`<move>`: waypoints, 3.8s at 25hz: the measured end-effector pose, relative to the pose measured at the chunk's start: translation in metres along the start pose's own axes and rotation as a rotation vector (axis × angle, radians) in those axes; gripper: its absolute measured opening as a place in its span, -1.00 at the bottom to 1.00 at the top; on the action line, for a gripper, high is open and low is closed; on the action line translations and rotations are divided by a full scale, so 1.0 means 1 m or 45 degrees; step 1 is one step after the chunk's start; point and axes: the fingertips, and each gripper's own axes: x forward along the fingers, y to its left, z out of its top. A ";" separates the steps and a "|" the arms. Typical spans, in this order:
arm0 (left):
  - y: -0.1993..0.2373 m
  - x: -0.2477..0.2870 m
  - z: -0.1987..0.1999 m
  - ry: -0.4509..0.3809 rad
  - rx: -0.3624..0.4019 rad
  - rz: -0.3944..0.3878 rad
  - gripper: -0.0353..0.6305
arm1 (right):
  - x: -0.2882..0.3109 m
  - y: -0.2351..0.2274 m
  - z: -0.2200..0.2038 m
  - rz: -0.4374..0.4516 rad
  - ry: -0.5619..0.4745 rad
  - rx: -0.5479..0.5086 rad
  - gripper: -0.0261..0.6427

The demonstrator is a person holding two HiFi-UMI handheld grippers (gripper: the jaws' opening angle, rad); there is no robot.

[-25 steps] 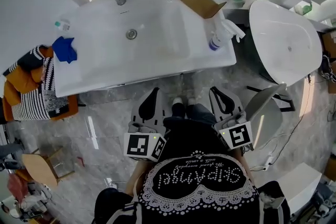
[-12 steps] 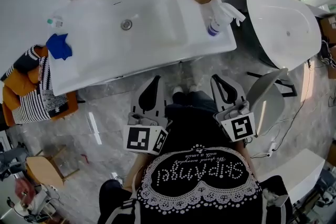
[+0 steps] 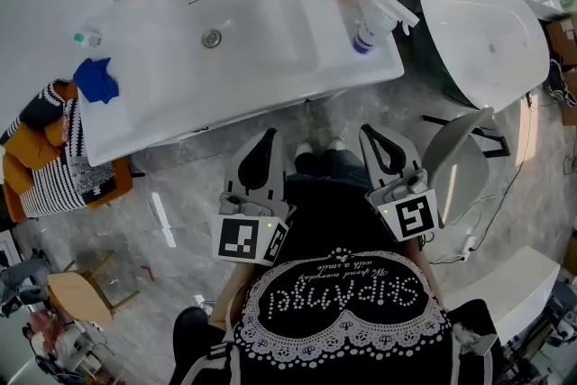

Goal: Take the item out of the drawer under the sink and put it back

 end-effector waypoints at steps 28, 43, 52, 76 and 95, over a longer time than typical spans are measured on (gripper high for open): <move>0.000 0.017 -0.019 0.123 -0.057 0.016 -0.88 | -0.006 -0.022 -0.067 -0.019 0.221 -0.019 -0.85; -0.026 0.022 -0.050 0.196 -0.079 -0.117 -0.88 | 0.033 -0.032 -0.182 -0.024 0.415 0.063 -0.70; -0.048 0.025 -0.068 0.218 -0.105 -0.240 -0.88 | 0.088 -0.053 -0.262 -0.099 0.473 0.216 -0.69; -0.012 0.030 -0.105 0.407 -0.154 -0.195 -0.88 | 0.205 -0.012 -0.420 -0.060 0.782 0.350 -0.52; 0.002 0.027 -0.117 0.441 -0.196 -0.131 -0.88 | 0.236 -0.014 -0.450 -0.156 0.793 0.478 -0.52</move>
